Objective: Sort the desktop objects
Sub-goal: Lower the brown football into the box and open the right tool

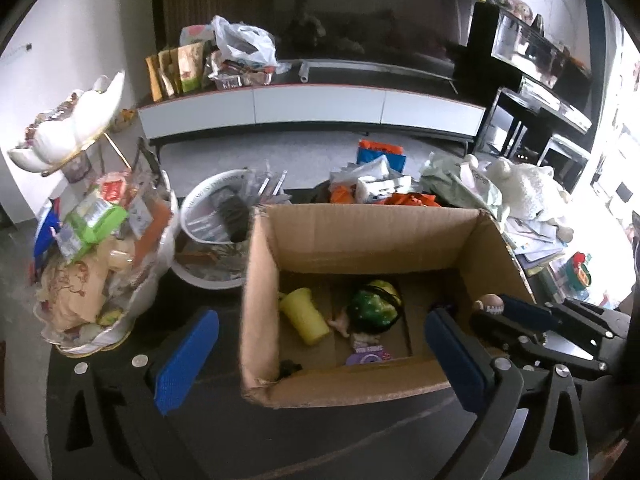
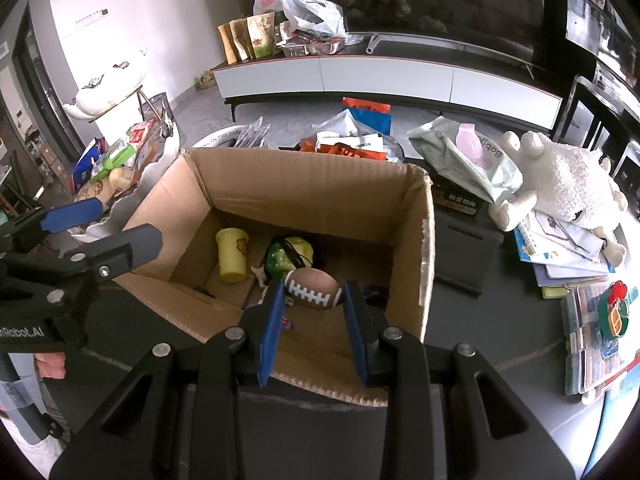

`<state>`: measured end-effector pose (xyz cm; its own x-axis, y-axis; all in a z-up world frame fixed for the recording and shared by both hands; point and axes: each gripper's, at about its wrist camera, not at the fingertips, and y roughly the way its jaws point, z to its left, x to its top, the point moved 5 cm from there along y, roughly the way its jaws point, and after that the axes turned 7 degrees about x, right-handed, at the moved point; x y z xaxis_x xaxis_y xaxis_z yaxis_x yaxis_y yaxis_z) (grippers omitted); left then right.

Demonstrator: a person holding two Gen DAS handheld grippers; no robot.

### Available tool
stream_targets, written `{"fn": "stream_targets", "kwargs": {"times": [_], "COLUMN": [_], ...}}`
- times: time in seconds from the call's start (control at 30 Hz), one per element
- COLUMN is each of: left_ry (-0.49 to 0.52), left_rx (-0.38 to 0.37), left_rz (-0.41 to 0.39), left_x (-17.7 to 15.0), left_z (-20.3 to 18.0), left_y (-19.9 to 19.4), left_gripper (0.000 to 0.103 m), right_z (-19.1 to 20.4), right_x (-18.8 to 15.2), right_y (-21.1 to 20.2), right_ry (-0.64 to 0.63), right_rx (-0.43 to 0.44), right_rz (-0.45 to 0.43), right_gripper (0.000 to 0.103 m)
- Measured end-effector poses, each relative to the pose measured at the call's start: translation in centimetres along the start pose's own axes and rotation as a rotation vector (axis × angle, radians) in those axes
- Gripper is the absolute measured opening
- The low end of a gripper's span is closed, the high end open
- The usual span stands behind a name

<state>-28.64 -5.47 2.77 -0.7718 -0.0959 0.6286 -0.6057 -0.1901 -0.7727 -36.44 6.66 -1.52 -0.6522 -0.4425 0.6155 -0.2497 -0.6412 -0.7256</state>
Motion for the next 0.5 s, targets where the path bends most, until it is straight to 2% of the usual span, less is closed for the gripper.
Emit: {"fn": "stream_targets", "kwargs": {"times": [0.27,0.4,0.5], "left_ry": [0.008,0.008,0.008], "left_rx": [0.023,-0.001,0.011], "left_rz": [0.016,0.035,0.037], "left_x": [-1.0,-1.3,-1.5], "left_z": [1.1,1.2,1.4], "left_y": [-0.2,-0.2,-0.3], "left_gripper": [0.102,0.102,0.102], "right_z": [0.7,1.0,1.2], "right_x": [0.2,0.3,0.4], "right_y": [-0.3,-0.5,-0.5], "right_ry": [-0.014,-0.021,-0.025], "right_rx": [-0.010,-0.017,-0.018], "right_rz": [-0.010,-0.012,-0.012], "right_gripper": [0.028,0.028,0.028]}}
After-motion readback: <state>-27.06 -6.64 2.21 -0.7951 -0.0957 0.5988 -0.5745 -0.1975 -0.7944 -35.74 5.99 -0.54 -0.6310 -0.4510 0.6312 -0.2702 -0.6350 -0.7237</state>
